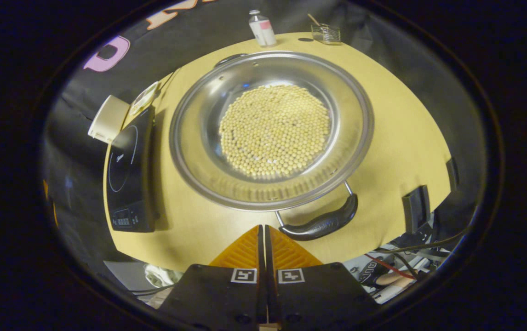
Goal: First push the handle of the pot to place it horizontally, then grasp the pot with both hands and set it on the induction cooktop.
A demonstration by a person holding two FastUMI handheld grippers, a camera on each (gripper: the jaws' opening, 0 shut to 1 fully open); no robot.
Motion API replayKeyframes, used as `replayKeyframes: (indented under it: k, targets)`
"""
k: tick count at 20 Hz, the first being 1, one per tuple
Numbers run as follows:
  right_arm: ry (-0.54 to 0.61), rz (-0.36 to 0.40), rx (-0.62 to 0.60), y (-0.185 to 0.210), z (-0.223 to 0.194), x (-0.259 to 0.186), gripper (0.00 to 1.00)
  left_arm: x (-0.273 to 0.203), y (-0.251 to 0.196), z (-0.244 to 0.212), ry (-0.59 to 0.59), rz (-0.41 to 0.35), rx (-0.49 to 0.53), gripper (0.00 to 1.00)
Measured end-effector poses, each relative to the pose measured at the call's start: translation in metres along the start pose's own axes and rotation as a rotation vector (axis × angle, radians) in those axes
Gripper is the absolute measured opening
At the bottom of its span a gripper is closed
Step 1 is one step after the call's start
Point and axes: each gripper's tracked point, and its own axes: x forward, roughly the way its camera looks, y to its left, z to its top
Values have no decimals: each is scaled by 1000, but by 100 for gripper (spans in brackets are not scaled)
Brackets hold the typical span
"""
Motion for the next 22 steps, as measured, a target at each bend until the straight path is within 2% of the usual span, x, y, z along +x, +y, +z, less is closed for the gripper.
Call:
replayKeyframes:
  k: [4,5,6,11,16,17,18,22]
  targets:
    - [-10,-36,34,-34,18,-4,2,7,-12,-4,28,5,13,97]
    - [-9,-40,41,-42,22,-5,2,9,-15,-5,34,15,19,94]
    - [-8,-47,45,-50,27,-6,3,11,-20,-5,41,24,20,97]
    - [3,-62,45,-88,56,-6,0,21,-48,-4,63,70,7,97]
    - [10,-36,54,-112,88,0,2,33,-85,-6,92,75,18,97]
    - [11,-27,57,-115,93,1,2,34,-90,-7,95,78,25,94]
    - [10,-20,56,-118,100,3,2,37,-96,-7,99,81,33,97]
    - [5,7,25,-125,122,8,3,44,-113,-18,127,113,34,96]
